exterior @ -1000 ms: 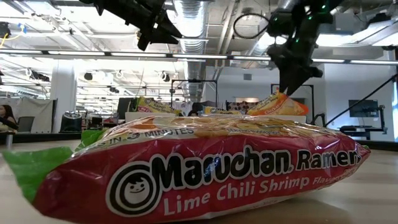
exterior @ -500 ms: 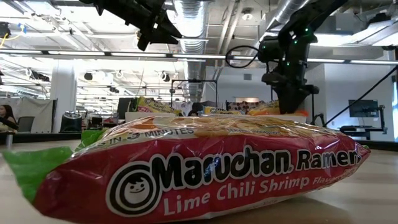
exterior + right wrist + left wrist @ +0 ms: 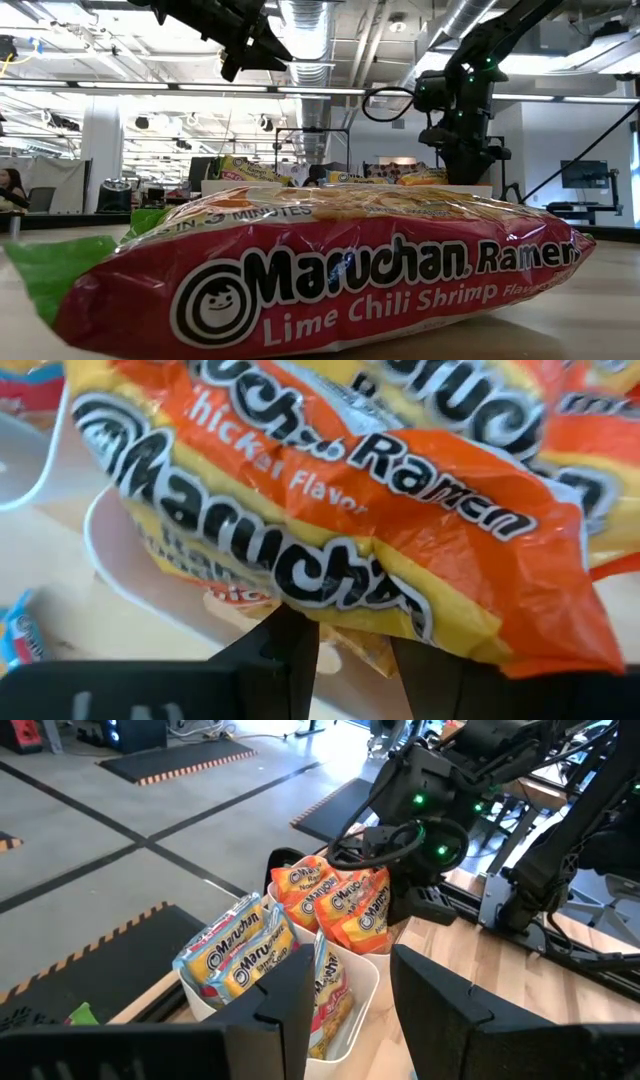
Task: Sort Maruchan noodles
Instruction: Put the orange noodle pack into the right white bin, then put the blue noodle pack into the middle white bin
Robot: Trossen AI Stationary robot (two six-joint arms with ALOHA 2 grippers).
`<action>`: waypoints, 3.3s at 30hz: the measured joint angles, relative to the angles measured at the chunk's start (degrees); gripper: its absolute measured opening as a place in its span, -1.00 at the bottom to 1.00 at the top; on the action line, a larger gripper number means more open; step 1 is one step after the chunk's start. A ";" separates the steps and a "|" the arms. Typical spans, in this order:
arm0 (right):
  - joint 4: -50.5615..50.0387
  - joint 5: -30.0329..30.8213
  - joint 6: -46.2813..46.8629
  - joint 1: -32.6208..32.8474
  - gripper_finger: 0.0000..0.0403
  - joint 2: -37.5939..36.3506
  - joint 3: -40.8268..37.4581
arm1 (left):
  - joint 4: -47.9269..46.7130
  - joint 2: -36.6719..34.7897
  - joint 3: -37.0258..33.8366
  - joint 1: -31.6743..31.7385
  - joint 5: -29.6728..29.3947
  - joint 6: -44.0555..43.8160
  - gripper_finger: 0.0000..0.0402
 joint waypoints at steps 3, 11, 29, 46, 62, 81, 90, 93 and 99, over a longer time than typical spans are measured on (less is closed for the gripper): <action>-1.05 -1.57 0.14 0.03 -0.28 0.02 0.00 | -0.02 0.00 0.00 0.00 0.00 0.01 -0.42; -4.26 -2.00 0.80 0.96 -0.29 -3.25 2.70 | -0.02 0.00 0.00 0.00 0.00 -0.01 -0.42; -4.12 -2.38 -3.08 0.96 -0.29 -14.02 5.77 | -3.51 0.00 0.02 0.00 0.32 -2.74 -0.42; -5.84 -21.71 1.50 13.12 0.04 -14.10 5.77 | -4.83 0.00 0.02 -3.11 11.61 -5.64 -0.42; -6.35 -13.56 23.48 31.56 0.19 -11.90 5.73 | -7.92 -7.56 0.04 -11.70 18.61 -6.15 -0.42; 0.99 -7.97 29.86 39.23 0.19 6.49 5.66 | -15.42 -11.72 0.07 -22.81 18.39 -6.46 -0.42; 7.50 -11.00 28.58 38.68 0.19 13.71 5.75 | -15.40 -11.72 0.07 -26.31 16.92 -6.47 -0.42; 9.31 -11.35 28.72 38.71 0.19 15.58 5.90 | -15.56 -11.71 0.07 -27.25 14.52 -6.45 -0.42; 9.33 -13.80 31.68 38.69 0.18 19.61 6.20 | -15.60 -11.70 0.07 -27.85 13.47 -6.44 -0.42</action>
